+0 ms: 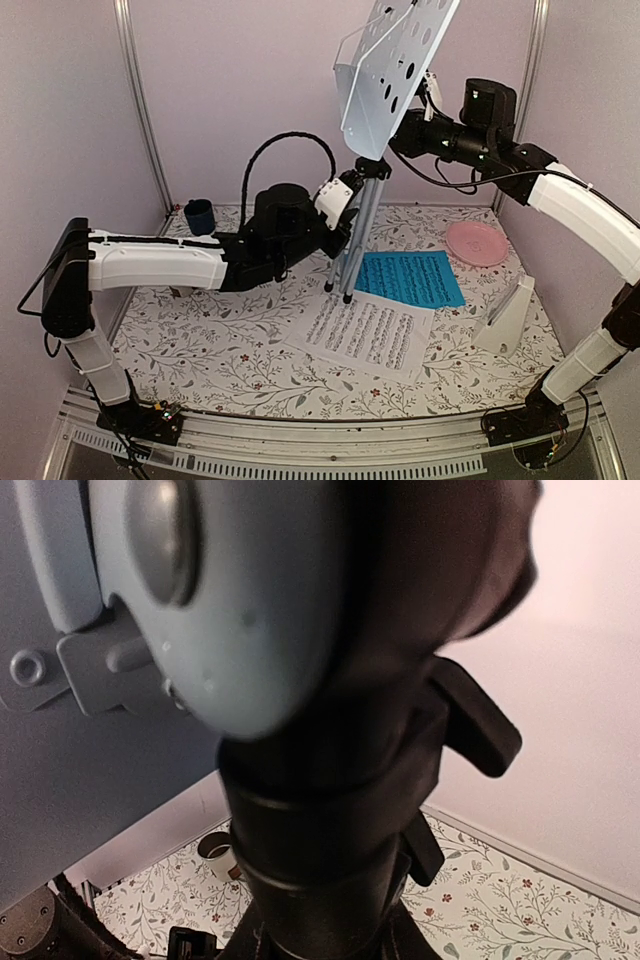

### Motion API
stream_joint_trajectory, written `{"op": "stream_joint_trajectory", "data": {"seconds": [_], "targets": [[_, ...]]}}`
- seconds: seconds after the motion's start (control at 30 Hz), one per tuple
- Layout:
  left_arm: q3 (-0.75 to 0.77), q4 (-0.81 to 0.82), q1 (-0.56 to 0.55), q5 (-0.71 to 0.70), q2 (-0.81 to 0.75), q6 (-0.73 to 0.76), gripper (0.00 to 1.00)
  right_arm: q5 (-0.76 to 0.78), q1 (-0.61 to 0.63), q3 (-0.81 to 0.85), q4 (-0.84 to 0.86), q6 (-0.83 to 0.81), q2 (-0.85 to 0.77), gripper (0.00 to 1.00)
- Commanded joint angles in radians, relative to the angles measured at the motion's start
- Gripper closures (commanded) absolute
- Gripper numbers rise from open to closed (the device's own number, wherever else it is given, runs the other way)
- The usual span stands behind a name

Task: Set up the instrument practice props

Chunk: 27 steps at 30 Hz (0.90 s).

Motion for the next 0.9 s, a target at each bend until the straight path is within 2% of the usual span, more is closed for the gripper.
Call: {"op": "stream_joint_trajectory", "data": {"seconds": [0.0, 0.13, 0.4, 0.6, 0.87], "targets": [[-0.042, -0.084, 0.003, -0.056, 0.018, 0.248, 0.96, 0.015, 0.006, 0.153, 0.243, 0.018, -0.073, 1.00], [-0.063, -0.087, 0.006, -0.097, 0.025, 0.364, 1.00, 0.025, 0.006, 0.183, 0.219, 0.018, -0.065, 1.00], [-0.135, -0.008, 0.052, -0.162, -0.005, 0.505, 1.00, 0.054, 0.006, 0.235, 0.166, -0.003, -0.053, 1.00], [-0.216, 0.048, 0.081, -0.139, -0.025, 0.640, 1.00, 0.067, 0.006, 0.276, 0.146, -0.017, -0.043, 1.00], [-0.297, 0.080, 0.118, -0.086, -0.049, 0.650, 1.00, 0.069, 0.004, 0.355, 0.133, -0.048, -0.021, 1.00]]}}
